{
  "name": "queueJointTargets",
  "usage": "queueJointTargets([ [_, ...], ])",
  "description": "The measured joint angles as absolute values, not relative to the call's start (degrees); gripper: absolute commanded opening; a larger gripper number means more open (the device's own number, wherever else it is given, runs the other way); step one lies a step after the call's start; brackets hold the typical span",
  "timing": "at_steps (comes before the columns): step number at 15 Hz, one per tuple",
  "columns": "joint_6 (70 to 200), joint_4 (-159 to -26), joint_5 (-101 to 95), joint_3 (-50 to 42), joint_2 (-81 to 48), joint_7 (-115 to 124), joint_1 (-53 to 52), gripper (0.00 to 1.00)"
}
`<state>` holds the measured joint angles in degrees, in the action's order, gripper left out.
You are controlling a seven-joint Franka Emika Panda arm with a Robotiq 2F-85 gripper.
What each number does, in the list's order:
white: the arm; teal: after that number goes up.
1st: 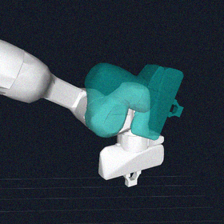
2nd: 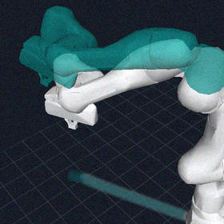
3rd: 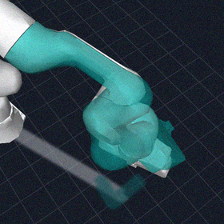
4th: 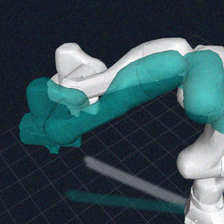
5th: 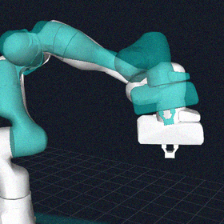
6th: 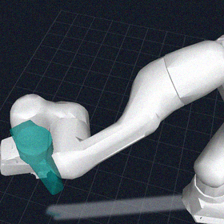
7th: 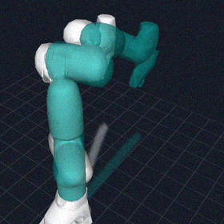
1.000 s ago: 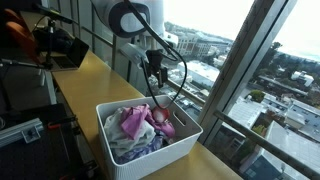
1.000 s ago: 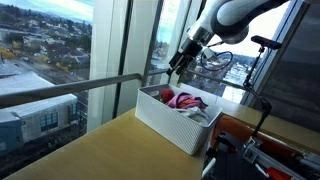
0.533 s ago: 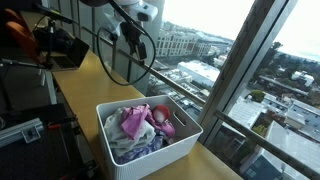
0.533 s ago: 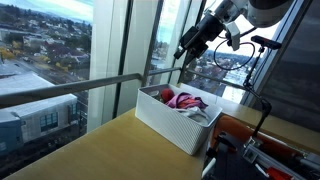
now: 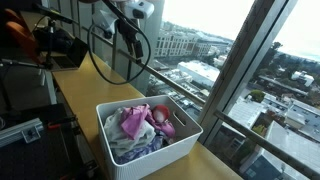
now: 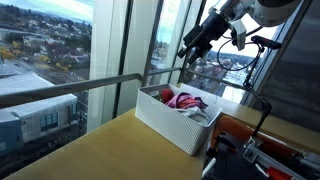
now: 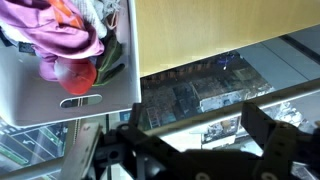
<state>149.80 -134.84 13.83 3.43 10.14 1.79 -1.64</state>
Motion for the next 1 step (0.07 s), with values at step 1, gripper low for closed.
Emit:
queueJointTargets([
  [1,149.8,-134.8,13.8,3.4,10.1,1.8,-1.6,1.0],
])
